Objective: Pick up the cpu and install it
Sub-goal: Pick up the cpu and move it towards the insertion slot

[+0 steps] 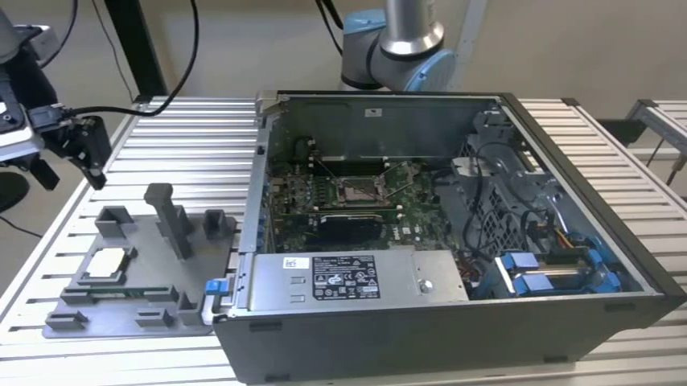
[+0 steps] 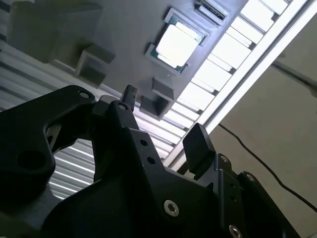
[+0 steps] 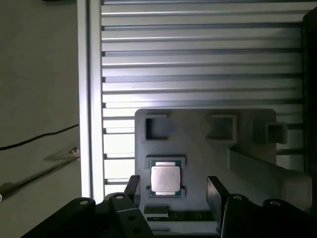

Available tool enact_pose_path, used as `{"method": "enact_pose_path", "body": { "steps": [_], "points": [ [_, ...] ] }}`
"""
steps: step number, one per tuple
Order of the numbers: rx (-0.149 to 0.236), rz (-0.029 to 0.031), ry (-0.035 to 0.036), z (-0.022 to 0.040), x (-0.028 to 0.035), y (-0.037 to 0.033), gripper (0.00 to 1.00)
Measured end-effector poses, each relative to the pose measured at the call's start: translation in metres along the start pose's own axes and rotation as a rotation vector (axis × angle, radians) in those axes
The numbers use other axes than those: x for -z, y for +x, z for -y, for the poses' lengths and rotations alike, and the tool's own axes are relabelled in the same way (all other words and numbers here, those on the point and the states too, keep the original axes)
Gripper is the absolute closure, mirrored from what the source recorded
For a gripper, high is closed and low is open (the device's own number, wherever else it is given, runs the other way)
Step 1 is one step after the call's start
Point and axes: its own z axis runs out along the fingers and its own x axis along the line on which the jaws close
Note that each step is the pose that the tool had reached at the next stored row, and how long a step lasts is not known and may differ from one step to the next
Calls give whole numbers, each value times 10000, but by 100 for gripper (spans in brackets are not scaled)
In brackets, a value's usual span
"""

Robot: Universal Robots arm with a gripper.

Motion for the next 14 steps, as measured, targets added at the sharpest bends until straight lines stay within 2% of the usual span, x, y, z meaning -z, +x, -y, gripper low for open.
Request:
{"method": "enact_pose_path", "body": {
  "steps": [14],
  "points": [
    [37, -3, 0, 51, -252, -5, 0]
  ]
}}
